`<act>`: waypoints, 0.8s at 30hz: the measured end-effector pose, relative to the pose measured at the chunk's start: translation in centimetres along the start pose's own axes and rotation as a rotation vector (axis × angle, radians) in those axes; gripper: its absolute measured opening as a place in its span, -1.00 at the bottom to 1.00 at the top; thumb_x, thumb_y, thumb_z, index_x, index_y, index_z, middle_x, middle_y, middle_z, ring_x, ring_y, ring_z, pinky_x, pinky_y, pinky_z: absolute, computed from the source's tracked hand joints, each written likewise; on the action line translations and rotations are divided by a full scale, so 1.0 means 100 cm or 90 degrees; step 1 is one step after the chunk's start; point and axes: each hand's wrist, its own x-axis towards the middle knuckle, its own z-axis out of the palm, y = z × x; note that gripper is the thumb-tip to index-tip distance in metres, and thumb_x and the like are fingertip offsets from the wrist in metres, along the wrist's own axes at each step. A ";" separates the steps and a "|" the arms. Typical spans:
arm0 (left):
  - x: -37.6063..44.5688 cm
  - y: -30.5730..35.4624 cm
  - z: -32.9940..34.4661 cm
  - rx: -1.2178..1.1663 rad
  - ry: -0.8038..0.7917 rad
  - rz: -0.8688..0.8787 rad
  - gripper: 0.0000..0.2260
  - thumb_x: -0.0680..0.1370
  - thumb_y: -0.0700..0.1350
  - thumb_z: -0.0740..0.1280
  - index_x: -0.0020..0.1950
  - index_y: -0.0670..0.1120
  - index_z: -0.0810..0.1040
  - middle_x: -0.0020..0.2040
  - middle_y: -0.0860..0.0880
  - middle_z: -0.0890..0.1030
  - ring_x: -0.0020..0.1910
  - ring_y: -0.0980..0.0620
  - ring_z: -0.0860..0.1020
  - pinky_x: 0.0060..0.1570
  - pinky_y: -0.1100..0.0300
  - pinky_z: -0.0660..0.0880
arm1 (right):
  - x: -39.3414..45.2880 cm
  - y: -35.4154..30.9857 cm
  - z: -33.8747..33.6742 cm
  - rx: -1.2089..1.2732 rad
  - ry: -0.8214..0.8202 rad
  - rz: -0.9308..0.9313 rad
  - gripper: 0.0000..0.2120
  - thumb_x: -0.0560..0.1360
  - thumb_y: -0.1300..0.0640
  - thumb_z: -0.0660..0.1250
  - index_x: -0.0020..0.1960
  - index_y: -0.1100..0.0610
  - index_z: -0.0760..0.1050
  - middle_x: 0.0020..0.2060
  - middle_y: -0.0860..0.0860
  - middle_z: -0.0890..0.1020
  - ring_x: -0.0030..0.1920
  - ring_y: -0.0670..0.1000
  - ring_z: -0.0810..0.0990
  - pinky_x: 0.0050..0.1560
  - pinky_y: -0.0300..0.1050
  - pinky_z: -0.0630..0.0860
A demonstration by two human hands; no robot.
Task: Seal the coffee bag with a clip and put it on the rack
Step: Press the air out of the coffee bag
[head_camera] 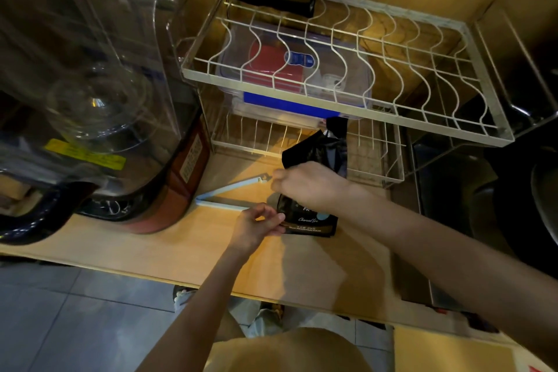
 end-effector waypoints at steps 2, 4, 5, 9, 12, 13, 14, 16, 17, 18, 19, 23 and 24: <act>0.000 -0.001 -0.001 0.005 0.002 0.006 -0.93 0.43 -0.29 0.35 -0.15 -0.24 0.47 -0.23 -0.13 0.47 -0.44 0.15 0.61 -0.37 0.37 0.56 | 0.012 -0.002 0.001 -0.095 -0.114 -0.002 -0.79 0.51 0.33 0.12 0.03 0.30 0.50 0.01 0.17 0.60 -0.01 0.18 0.59 -0.22 -0.04 0.41; 0.001 -0.002 -0.001 0.010 0.006 0.012 -0.91 0.42 -0.28 0.37 -0.15 -0.24 0.48 -0.22 -0.13 0.47 -0.42 0.15 0.60 -0.35 0.37 0.56 | 0.018 -0.001 0.000 -0.148 -0.144 0.012 -0.79 0.50 0.35 0.12 0.01 0.29 0.51 0.00 0.16 0.62 0.01 0.18 0.59 -0.21 -0.04 0.43; 0.001 -0.003 -0.001 0.009 0.007 0.018 -0.90 0.41 -0.29 0.38 -0.18 -0.23 0.47 -0.22 -0.13 0.45 -0.40 0.14 0.60 -0.35 0.36 0.56 | 0.019 0.001 -0.001 -0.166 -0.147 0.014 -0.80 0.50 0.36 0.13 0.02 0.29 0.51 0.00 0.16 0.62 0.02 0.18 0.59 -0.18 -0.03 0.46; 0.001 -0.004 -0.001 0.020 0.011 0.039 -0.85 0.37 -0.32 0.41 -0.27 -0.20 0.44 -0.19 -0.17 0.38 -0.23 -0.03 0.51 -0.36 0.35 0.56 | 0.015 0.007 -0.004 -0.189 -0.150 -0.013 -0.80 0.51 0.35 0.13 0.00 0.30 0.51 -0.01 0.17 0.63 0.01 0.20 0.60 -0.08 0.03 0.55; 0.000 -0.004 -0.001 0.019 0.011 0.038 -0.84 0.38 -0.34 0.39 -0.28 -0.19 0.43 -0.20 -0.17 0.39 -0.24 -0.06 0.50 -0.38 0.37 0.55 | 0.012 0.011 -0.009 -0.168 -0.154 -0.030 -0.79 0.52 0.34 0.13 0.07 0.30 0.48 0.00 0.20 0.62 0.02 0.20 0.59 -0.03 0.06 0.57; 0.000 -0.004 -0.001 0.019 0.013 0.039 -0.84 0.39 -0.35 0.38 -0.28 -0.19 0.43 -0.22 -0.16 0.39 -0.26 -0.05 0.50 -0.39 0.37 0.54 | 0.012 0.013 -0.011 -0.155 -0.154 -0.034 -0.77 0.52 0.34 0.13 0.13 0.30 0.46 0.01 0.22 0.61 0.02 0.21 0.59 -0.02 0.07 0.57; 0.000 -0.004 -0.001 0.024 0.013 0.042 -0.85 0.40 -0.35 0.37 -0.28 -0.18 0.43 -0.23 -0.15 0.40 -0.30 -0.02 0.52 -0.39 0.37 0.54 | 0.011 0.014 -0.014 -0.142 -0.161 -0.035 -0.75 0.53 0.33 0.12 0.17 0.30 0.43 0.00 0.23 0.60 0.02 0.21 0.59 -0.01 0.08 0.57; 0.000 -0.005 -0.002 0.050 0.009 0.049 -0.86 0.41 -0.34 0.36 -0.28 -0.17 0.44 -0.27 -0.11 0.43 -0.40 0.08 0.57 -0.40 0.38 0.53 | 0.010 0.017 -0.019 -0.118 -0.182 -0.027 -0.79 0.52 0.33 0.13 0.11 0.31 0.44 -0.07 0.23 0.58 -0.03 0.19 0.58 -0.05 0.05 0.56; 0.000 -0.006 -0.003 0.067 0.007 0.052 -0.86 0.42 -0.32 0.36 -0.27 -0.16 0.44 -0.28 -0.09 0.44 -0.45 0.14 0.57 -0.41 0.39 0.51 | 0.010 0.019 -0.021 -0.105 -0.185 -0.023 -0.86 0.52 0.32 0.14 -0.03 0.31 0.46 -0.14 0.21 0.55 -0.08 0.16 0.56 -0.10 0.01 0.55; 0.000 -0.006 -0.003 0.091 0.006 0.057 -0.86 0.42 -0.31 0.36 -0.27 -0.16 0.44 -0.30 -0.08 0.45 -0.49 0.18 0.56 -0.42 0.39 0.49 | 0.010 0.021 -0.022 -0.091 -0.178 -0.015 -0.87 0.51 0.31 0.15 -0.15 0.30 0.44 -0.21 0.17 0.50 -0.12 0.14 0.55 -0.15 -0.03 0.51; 0.000 -0.006 -0.004 0.120 0.005 0.064 -0.87 0.42 -0.30 0.36 -0.26 -0.16 0.44 -0.32 -0.07 0.45 -0.51 0.20 0.55 -0.43 0.39 0.48 | 0.010 0.024 -0.023 -0.072 -0.171 -0.007 -0.86 0.50 0.30 0.17 -0.19 0.30 0.45 -0.24 0.14 0.48 -0.14 0.13 0.55 -0.17 -0.03 0.48; -0.006 -0.010 -0.007 0.256 0.003 0.135 -0.86 0.44 -0.24 0.36 -0.27 -0.15 0.42 -0.42 -0.07 0.49 -0.52 0.22 0.53 -0.41 0.40 0.43 | 0.002 0.035 -0.017 0.009 -0.094 0.017 -0.87 0.49 0.23 0.21 -0.15 0.21 0.53 -0.19 0.14 0.61 -0.11 0.15 0.56 -0.10 0.06 0.53; -0.007 -0.012 -0.008 0.305 -0.002 0.162 -0.85 0.45 -0.21 0.35 -0.27 -0.17 0.42 -0.44 -0.05 0.51 -0.49 0.20 0.54 -0.39 0.39 0.42 | -0.001 0.036 -0.016 0.024 -0.077 0.025 -0.86 0.50 0.21 0.21 -0.12 0.20 0.54 -0.17 0.13 0.61 -0.08 0.14 0.56 -0.07 0.06 0.52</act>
